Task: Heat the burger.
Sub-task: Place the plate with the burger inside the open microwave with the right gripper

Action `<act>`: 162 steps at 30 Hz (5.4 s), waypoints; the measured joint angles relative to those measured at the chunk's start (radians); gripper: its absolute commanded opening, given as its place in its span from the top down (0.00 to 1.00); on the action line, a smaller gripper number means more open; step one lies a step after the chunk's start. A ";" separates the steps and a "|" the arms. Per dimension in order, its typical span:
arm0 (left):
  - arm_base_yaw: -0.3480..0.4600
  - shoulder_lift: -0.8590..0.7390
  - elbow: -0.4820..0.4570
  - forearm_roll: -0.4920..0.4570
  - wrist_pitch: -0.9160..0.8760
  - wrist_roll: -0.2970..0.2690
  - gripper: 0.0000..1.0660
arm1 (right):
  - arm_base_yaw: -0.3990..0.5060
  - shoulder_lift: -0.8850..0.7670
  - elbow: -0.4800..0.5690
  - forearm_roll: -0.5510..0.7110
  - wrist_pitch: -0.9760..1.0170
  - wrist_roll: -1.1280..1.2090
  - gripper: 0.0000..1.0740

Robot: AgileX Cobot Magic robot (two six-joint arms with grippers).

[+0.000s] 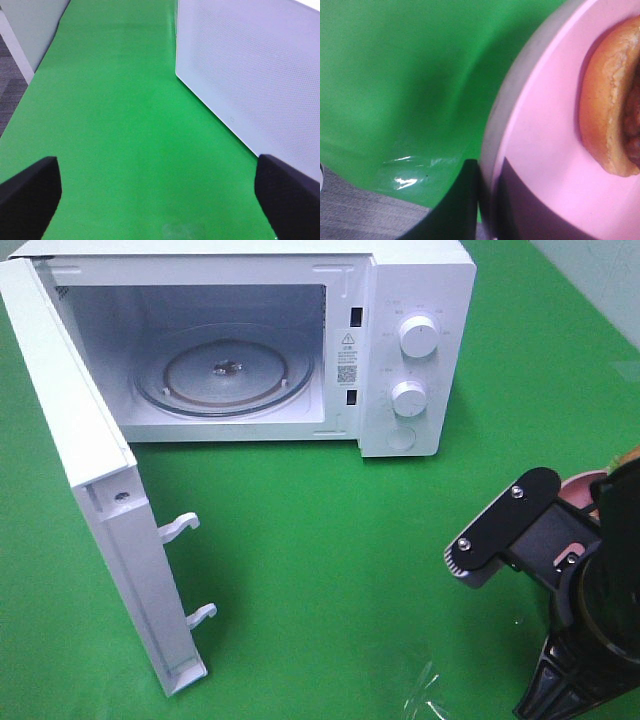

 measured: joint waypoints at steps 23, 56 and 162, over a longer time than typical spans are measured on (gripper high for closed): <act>0.000 0.000 0.000 0.000 0.000 0.000 0.08 | 0.078 0.000 0.000 -0.170 -0.125 -0.211 0.98; 0.000 0.000 0.000 0.000 0.000 0.000 0.08 | 0.011 0.002 0.000 -0.425 -0.518 -0.661 1.00; 0.000 0.000 0.000 -0.001 0.000 0.000 0.08 | -0.326 0.535 -0.670 0.514 -0.763 -2.144 1.00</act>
